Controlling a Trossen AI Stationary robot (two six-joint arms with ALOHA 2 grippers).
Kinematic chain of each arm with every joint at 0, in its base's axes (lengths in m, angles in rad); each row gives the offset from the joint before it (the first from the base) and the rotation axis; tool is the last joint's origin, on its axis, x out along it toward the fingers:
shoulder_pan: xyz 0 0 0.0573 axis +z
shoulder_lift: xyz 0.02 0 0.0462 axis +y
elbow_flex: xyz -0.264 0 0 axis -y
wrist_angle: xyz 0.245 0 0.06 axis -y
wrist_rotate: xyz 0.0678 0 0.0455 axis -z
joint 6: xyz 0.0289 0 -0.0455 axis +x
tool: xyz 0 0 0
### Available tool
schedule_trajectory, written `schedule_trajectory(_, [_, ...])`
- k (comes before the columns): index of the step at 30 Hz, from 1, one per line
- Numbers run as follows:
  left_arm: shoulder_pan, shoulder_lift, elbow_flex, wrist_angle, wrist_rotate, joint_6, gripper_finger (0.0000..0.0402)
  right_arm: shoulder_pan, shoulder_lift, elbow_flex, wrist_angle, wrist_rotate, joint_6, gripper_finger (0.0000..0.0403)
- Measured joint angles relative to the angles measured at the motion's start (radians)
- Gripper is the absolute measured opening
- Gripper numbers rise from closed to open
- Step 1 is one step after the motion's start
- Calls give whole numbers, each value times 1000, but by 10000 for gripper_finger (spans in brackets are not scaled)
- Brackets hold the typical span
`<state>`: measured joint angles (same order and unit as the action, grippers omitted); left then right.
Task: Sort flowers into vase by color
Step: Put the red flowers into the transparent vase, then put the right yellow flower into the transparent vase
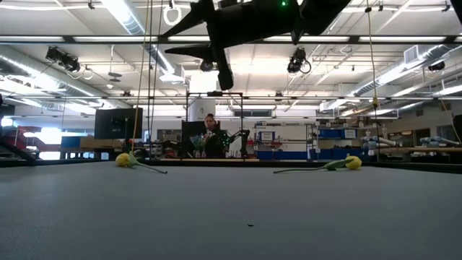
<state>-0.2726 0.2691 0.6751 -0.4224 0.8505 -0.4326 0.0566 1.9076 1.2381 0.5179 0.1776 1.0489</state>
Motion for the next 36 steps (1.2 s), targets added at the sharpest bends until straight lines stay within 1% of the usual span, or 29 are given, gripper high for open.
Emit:
schedule_trajectory(5, [0,0,2,-8,3,-14,228,0,0,0,-29,-19,10,104])
schedule_trajectory(9, [-1,15,2,-13,10,-51,254,-2,0,0,-83,-48,26,104])
schedule_trajectory(11, [-1,25,2,-36,9,-95,266,-2,0,0,-103,-56,31,104])
schedule_trajectory(13, [0,33,2,-59,12,-105,282,-2,0,0,-125,-61,33,104])
schedule_trajectory(16, [0,41,2,-58,42,-111,309,-2,0,0,-131,-81,32,104])
schedule_trajectory(19, [0,48,19,-50,96,-150,335,-6,0,0,-132,-96,30,104])
schedule_trajectory(21, [0,48,47,-58,109,-164,344,-6,0,0,-132,-106,28,104])
schedule_trajectory(24, [0,47,83,-57,110,-157,347,-10,0,0,-132,-120,25,104])
schedule_trajectory(27, [0,48,129,-59,104,-102,348,-13,0,0,-133,-116,26,104])
schedule_trajectory(29, [0,47,164,-59,30,-56,348,-14,0,0,-138,-84,43,104])
schedule_trajectory(33, [1,48,239,-85,-227,28,348,-14,0,0,-193,11,92,103])
schedule_trajectory(36, [1,47,298,-135,-441,50,347,-15,0,0,-236,70,93,103])
